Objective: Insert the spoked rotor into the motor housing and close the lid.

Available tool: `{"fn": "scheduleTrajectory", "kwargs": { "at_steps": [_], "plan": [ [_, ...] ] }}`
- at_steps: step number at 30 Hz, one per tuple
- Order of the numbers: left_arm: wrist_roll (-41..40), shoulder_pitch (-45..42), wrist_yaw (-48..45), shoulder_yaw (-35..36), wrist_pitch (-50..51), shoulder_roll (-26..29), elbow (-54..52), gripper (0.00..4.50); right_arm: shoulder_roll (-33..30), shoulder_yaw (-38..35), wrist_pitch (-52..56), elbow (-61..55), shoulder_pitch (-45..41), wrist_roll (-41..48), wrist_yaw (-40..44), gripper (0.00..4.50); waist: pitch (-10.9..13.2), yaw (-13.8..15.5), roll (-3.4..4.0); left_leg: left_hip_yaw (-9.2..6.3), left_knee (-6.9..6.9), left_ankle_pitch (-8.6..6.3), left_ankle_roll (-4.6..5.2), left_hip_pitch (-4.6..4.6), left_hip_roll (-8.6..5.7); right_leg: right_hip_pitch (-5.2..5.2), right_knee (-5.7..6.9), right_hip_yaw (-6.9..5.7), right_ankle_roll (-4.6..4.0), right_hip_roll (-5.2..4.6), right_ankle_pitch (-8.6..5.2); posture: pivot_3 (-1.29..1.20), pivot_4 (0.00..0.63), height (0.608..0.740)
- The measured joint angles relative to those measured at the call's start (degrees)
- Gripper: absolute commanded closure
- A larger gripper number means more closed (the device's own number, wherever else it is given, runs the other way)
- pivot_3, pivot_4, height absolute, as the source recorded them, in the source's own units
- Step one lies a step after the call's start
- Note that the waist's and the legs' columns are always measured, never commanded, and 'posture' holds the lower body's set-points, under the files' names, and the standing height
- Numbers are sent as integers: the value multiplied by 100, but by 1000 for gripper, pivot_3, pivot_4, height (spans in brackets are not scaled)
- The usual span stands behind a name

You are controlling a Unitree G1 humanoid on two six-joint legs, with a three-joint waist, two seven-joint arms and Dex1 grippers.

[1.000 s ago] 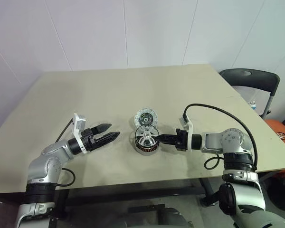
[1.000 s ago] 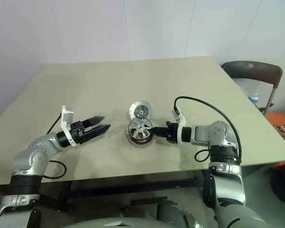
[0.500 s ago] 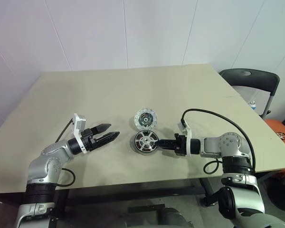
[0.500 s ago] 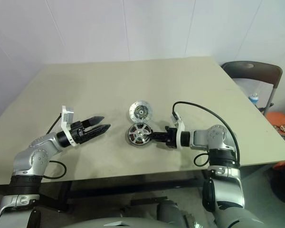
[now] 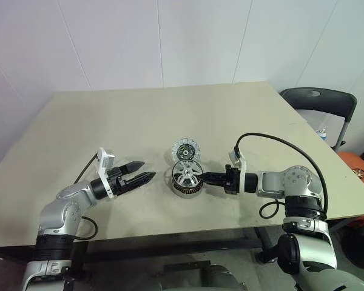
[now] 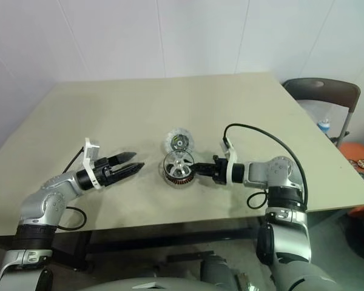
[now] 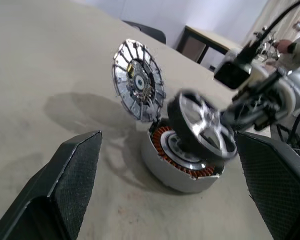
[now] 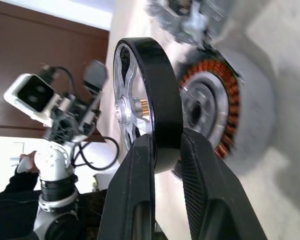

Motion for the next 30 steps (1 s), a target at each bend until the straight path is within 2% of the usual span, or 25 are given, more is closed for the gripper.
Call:
{"fn": "scheduleTrajectory", "kwargs": {
  "at_steps": [30],
  "plan": [
    [79,43,13,-26,-64,-17,28,0,-37,174,-209,153,179,-102,-32,4112,0,0,0,1,0,0,0,0,0,0,0,0,0,-1,0,0,0,740]
  ]
}}
